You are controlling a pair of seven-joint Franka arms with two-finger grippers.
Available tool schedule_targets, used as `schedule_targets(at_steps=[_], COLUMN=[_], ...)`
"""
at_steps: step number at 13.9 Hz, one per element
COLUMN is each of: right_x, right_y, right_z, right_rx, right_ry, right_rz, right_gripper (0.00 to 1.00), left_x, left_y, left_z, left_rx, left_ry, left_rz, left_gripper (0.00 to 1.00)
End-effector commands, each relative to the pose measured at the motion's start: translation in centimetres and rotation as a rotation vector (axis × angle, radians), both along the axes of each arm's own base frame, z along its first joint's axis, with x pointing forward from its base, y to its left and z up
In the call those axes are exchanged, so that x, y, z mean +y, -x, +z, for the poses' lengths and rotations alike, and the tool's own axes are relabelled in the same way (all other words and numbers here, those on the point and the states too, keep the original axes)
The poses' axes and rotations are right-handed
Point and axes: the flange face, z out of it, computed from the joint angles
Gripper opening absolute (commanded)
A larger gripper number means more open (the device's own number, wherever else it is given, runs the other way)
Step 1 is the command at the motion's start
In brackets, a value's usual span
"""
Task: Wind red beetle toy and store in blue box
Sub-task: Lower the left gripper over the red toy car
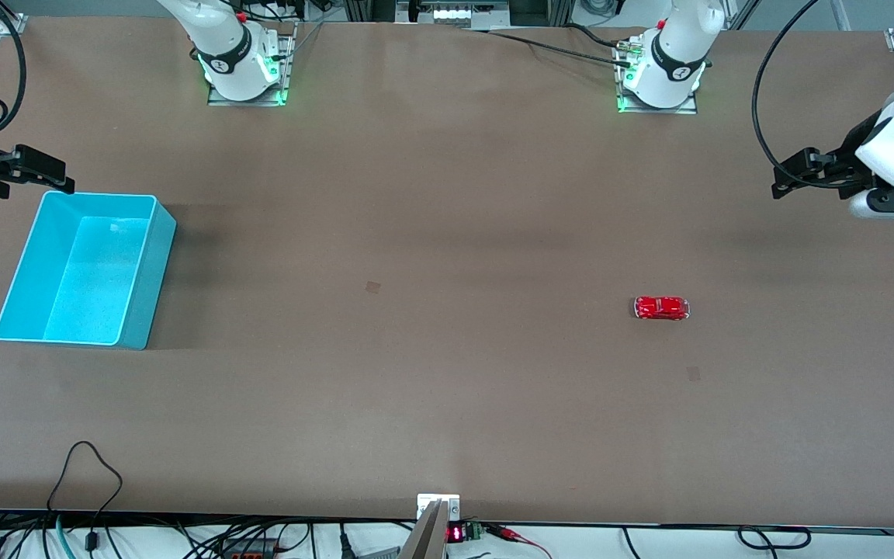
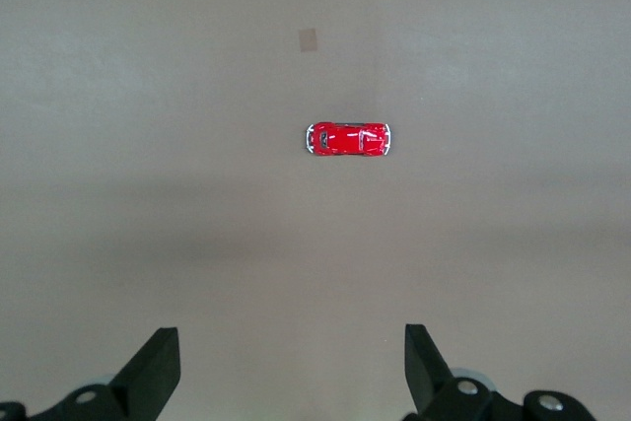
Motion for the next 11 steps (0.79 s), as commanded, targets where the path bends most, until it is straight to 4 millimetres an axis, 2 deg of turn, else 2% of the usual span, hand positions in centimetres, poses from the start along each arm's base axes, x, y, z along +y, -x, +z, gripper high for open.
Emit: schedule_targets(at_steps=[1,5,11], right_x=[-0.2,-0.1,-0.2], right_y=[0.3,0.2,0.2], right_z=[0.2,0.1,0.1], right_rx=[-0.008,-0.007,-0.007], right_ry=[0.004,0.003,0.003], right_rz=[-0.002,0.0,-0.002], right_gripper=[1.0,1.0,1.0], left_x=[0.0,-0.2,-0.7], left_y=[0.4,0.4,1.1], left_z=[0.7,0.7,-1.2], left_rx=[-0.001,0.004,0.125], left_ry=[-0.008,-0.005,0.0], left_rz=[-0.026,-0.026,-0.041], left_gripper=[1.0,1.0,1.0])
